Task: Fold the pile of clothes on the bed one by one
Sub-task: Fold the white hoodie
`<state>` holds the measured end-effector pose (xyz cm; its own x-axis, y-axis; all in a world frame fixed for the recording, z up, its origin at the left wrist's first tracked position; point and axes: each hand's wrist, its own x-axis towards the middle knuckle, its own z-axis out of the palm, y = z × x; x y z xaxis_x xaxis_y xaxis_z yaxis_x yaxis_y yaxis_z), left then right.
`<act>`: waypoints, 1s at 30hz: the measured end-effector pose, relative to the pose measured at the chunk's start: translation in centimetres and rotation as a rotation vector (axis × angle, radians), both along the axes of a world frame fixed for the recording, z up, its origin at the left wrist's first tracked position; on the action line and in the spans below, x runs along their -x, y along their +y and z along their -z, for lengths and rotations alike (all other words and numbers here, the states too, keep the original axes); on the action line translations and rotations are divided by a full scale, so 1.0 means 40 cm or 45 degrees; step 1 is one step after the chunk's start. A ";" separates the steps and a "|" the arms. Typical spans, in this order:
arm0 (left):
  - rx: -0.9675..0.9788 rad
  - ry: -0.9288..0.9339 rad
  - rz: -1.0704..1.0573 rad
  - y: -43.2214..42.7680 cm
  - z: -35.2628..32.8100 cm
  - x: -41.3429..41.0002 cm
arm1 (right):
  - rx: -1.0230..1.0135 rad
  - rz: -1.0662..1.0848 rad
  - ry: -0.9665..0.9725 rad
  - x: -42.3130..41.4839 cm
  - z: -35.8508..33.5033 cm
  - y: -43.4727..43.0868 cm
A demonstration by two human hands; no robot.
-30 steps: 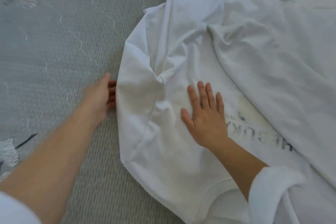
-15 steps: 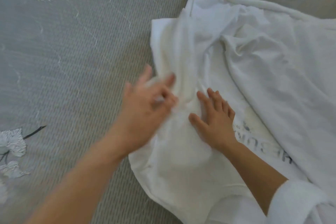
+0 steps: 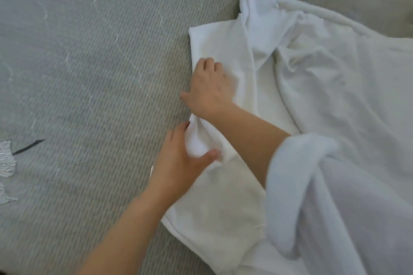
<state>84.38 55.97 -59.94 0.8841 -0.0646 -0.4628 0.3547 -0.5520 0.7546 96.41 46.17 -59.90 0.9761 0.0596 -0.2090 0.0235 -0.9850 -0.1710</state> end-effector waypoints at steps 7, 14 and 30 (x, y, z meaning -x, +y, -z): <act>-0.040 -0.093 -0.175 0.015 -0.026 0.007 | -1.195 0.763 -0.051 -0.107 -0.102 -0.087; -0.221 -0.884 0.218 -0.020 -0.097 0.006 | -2.044 1.403 -0.540 0.057 -0.185 -0.370; -0.287 -0.090 0.767 -0.053 0.051 0.100 | 0.050 0.139 0.104 0.110 -0.018 -0.412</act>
<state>80.40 53.86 -62.00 0.7521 -0.4669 -0.4651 -0.1127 -0.7865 0.6072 92.00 29.68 -59.20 0.9560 -0.0557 -0.2882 -0.0965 -0.9869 -0.1293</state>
